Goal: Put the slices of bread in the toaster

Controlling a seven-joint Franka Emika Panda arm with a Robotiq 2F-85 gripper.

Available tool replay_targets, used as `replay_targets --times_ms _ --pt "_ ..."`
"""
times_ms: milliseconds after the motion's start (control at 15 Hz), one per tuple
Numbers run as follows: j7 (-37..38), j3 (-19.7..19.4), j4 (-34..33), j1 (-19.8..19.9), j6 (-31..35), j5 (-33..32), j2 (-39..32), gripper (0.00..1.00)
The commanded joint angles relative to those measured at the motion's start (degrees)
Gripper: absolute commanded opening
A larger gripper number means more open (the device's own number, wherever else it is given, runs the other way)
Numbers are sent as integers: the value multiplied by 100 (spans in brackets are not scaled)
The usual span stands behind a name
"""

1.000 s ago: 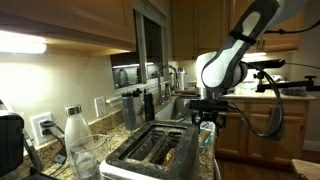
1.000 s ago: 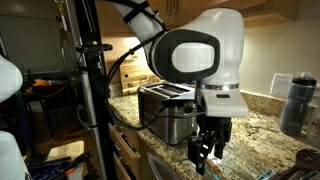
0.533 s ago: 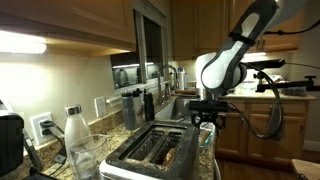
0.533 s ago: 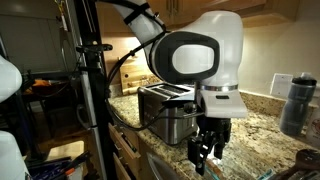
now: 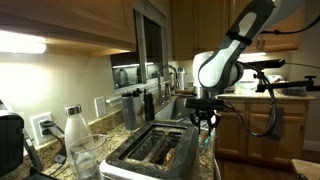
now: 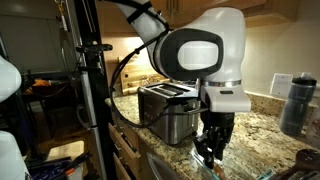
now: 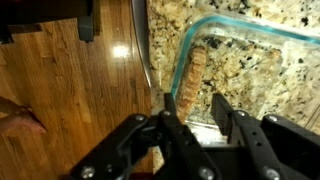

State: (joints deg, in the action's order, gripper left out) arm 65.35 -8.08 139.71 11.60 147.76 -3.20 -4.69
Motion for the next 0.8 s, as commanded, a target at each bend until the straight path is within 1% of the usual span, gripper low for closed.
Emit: replay_targets --times_ms 0,200,267,333,400,467,533,667,733 --pt "217 -178 -75 -160 70 -157 -81 33" --pt "218 -212 -96 -176 77 -155 -125 30" --pt "219 -221 -100 -177 77 -159 -132 25" --pt "226 -229 -110 -180 71 -170 -142 9" --pt "239 -233 -123 -185 71 -183 -144 4" --pt "264 -235 -142 -195 69 -209 -144 6" --pt "280 -233 -168 -205 74 -232 -142 0" --pt "350 -231 -247 -233 90 -324 -142 4" --pt "374 -223 -282 -246 102 -346 -144 4"
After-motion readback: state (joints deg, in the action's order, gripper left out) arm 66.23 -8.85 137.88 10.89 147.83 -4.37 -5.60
